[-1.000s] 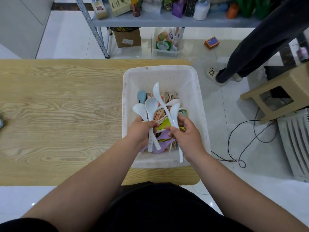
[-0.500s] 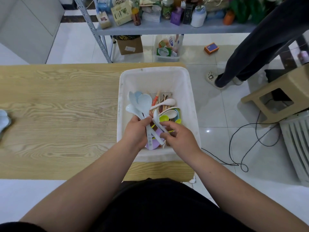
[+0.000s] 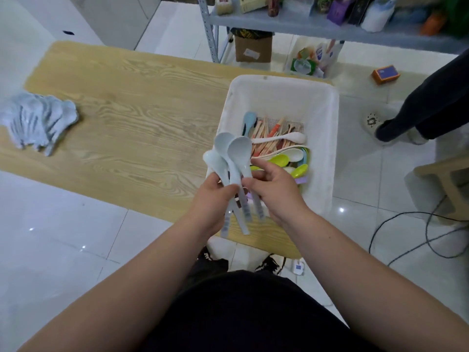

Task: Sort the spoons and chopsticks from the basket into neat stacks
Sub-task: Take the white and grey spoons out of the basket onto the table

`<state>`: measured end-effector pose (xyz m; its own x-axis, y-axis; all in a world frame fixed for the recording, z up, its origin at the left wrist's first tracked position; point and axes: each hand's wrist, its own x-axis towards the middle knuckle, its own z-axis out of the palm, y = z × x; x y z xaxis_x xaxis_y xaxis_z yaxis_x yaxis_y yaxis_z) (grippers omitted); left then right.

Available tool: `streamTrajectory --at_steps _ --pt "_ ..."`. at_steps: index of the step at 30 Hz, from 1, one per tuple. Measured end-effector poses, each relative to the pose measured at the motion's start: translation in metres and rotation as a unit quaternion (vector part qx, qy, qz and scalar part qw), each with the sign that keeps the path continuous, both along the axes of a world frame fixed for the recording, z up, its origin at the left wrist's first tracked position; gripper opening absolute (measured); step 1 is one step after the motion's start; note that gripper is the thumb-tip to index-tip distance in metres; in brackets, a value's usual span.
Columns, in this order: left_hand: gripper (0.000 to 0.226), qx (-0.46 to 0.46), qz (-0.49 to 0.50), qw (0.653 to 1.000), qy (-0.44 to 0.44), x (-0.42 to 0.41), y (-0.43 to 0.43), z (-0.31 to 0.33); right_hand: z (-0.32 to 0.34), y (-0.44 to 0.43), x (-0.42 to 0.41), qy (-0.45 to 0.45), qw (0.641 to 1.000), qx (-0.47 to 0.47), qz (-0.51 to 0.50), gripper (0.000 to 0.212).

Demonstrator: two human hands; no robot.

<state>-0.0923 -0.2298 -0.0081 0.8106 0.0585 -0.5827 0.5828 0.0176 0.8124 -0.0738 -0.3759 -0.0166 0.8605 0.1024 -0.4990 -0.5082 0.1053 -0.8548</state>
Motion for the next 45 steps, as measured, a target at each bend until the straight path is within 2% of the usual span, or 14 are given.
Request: streamTrajectory --at_steps 5,8,14,19,25,31,36,45 --pt "0.042 -0.014 0.031 0.999 -0.023 -0.025 0.040 0.007 0.000 0.046 -0.013 -0.018 0.995 -0.087 0.051 0.021" --pt "0.042 -0.011 0.054 0.998 -0.041 -0.039 0.075 0.009 0.006 0.083 -0.021 -0.036 0.989 -0.101 0.099 0.014" --pt "0.034 -0.010 0.077 0.996 -0.050 -0.075 0.174 0.012 0.011 0.187 -0.043 -0.029 0.980 -0.129 0.147 0.015" --pt "0.018 -0.021 0.122 0.992 -0.038 -0.108 0.260 0.013 0.014 0.284 -0.064 -0.016 0.975 -0.151 0.161 0.020" --pt "0.029 -0.051 0.198 0.979 -0.012 -0.124 0.333 0.018 0.021 0.365 -0.076 -0.038 0.967 -0.157 0.195 0.021" --pt "0.040 -0.074 0.195 0.978 -0.002 -0.105 0.376 0.011 0.017 0.399 -0.062 -0.077 0.940 -0.216 0.254 0.010" --pt "0.034 -0.025 0.204 0.979 0.012 -0.065 0.404 0.005 0.008 0.426 -0.023 -0.070 0.940 -0.204 0.263 0.011" --pt "0.025 0.113 0.223 0.968 0.016 0.018 0.473 0.008 0.000 0.498 0.079 -0.012 0.957 -0.110 0.267 0.014"
